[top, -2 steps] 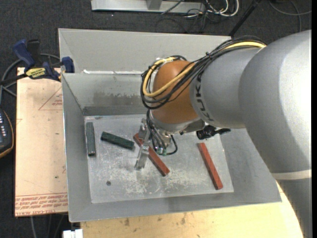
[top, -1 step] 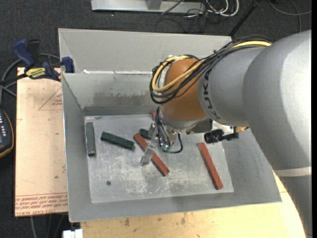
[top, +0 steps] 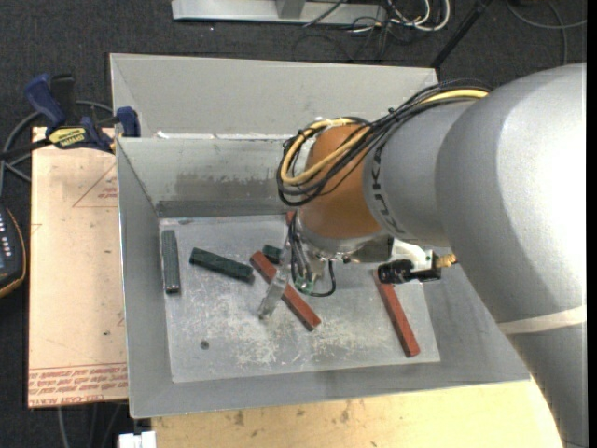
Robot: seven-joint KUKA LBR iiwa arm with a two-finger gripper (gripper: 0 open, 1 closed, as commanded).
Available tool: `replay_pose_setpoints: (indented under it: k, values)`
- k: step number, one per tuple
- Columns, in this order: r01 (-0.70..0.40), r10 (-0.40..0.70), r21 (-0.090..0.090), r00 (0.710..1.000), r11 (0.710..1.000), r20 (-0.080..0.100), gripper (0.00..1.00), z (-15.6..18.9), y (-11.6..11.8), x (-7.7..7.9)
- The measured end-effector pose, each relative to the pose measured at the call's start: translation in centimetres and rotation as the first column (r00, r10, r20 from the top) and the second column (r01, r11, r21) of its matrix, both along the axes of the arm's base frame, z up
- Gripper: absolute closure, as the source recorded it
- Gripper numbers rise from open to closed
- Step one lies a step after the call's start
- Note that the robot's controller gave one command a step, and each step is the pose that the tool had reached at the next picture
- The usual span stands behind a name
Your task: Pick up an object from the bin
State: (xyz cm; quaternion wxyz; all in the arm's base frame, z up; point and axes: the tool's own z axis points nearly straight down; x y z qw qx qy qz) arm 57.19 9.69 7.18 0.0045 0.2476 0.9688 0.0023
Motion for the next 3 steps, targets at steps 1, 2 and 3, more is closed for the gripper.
replay_pose_setpoints:
  k: [1, 2, 3]
  values:
    - [-0.001, 0.001, 0.000, 1.000, 1.000, -0.005, 0.00, 0.1, 0.1, 0.1]
    - [0.000, 0.000, -0.001, 1.000, 1.000, 0.002, 1.00, 0.4, 0.0, 0.4]
    - [-0.001, 0.001, 0.000, 1.000, 1.000, -0.005, 1.00, 3.8, 0.0, 0.5]
